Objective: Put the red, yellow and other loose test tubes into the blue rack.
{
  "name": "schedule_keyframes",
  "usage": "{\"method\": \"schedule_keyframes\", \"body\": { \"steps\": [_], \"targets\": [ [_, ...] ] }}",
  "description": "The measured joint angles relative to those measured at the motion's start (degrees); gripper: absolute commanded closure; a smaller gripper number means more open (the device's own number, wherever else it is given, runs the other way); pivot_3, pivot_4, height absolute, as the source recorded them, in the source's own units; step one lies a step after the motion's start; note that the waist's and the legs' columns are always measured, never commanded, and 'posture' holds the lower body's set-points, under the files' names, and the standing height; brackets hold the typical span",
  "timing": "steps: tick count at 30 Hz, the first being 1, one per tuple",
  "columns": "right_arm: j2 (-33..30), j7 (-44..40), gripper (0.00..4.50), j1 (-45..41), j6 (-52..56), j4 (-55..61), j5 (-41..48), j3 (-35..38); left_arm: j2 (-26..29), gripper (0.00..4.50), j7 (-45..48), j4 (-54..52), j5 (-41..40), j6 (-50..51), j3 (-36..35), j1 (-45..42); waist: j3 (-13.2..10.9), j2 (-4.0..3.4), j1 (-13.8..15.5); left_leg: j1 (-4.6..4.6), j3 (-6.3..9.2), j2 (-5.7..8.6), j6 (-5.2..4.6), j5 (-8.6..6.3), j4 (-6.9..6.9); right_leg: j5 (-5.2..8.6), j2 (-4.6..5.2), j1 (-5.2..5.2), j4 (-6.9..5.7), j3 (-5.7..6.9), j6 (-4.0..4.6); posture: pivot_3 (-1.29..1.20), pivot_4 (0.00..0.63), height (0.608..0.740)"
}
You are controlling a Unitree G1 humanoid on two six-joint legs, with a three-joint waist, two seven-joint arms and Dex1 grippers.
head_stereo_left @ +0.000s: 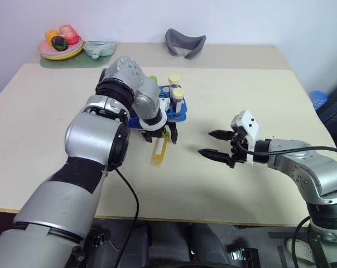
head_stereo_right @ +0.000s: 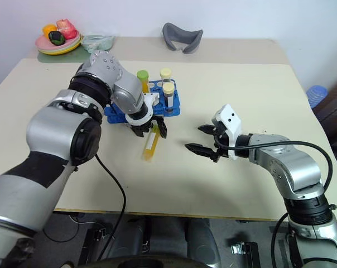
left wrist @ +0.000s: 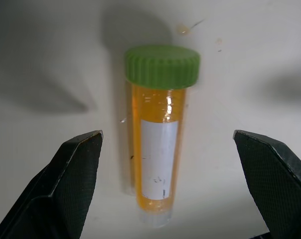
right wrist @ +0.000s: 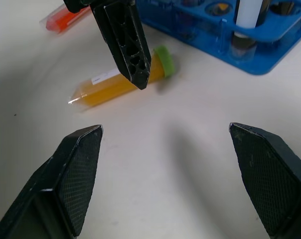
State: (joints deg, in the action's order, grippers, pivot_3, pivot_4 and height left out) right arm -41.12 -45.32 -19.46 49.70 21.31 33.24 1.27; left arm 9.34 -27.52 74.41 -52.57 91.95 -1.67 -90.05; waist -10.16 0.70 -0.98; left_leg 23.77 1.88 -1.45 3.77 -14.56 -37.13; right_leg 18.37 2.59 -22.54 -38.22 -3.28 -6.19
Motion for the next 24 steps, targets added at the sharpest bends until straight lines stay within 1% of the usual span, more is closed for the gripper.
{"method": "schedule_keyframes", "body": {
  "steps": [8, 14, 20, 24],
  "targets": [
    [-0.07, 0.73, 0.36, 0.08, 0.08, 0.13, 0.87, 0.11, -1.87, 0.17, 4.26, 0.20, 10.51, -0.08, -5.92, 0.08, 0.00, 0.00, -0.04, 0.00, 0.00, 0.00, 0.00, 0.00, 0.00, 0.00, 0.00, 0.00, -0.02, 0.00, 0.00, 0.00, 0.150, 0.740],
    [-0.13, 1.72, 0.36, 0.88, 0.46, 1.40, 1.48, 1.54, -2.56, 0.17, 7.45, -0.86, 17.51, -0.09, -8.07, 1.14, 0.00, 0.00, 0.06, 0.00, 0.00, 0.00, 0.01, 0.01, -0.01, 0.00, 0.03, 0.00, -0.03, 0.00, 0.00, 0.00, 0.150, 0.740],
    [-0.61, 2.26, 0.36, 2.92, 0.95, 3.04, 1.85, 2.34, -3.39, 0.17, 10.07, -2.14, 22.67, 0.08, -10.07, 1.53, 0.02, -0.03, 0.07, -0.06, 0.00, 0.00, 0.01, 0.01, -0.02, 0.00, 0.03, 0.04, -0.09, 0.00, -0.01, 0.00, 0.150, 0.740],
    [-2.79, 1.53, 0.36, 5.82, 0.91, 4.81, 1.97, 4.08, -3.96, 0.17, 11.48, -3.10, 25.54, 0.09, -11.13, 1.85, 0.03, -0.03, 0.12, -0.11, 0.00, 0.00, 0.02, 0.01, -0.03, -0.01, 0.04, 0.12, -0.10, 0.00, -0.01, 0.00, 0.150, 0.740]
  ]
}}
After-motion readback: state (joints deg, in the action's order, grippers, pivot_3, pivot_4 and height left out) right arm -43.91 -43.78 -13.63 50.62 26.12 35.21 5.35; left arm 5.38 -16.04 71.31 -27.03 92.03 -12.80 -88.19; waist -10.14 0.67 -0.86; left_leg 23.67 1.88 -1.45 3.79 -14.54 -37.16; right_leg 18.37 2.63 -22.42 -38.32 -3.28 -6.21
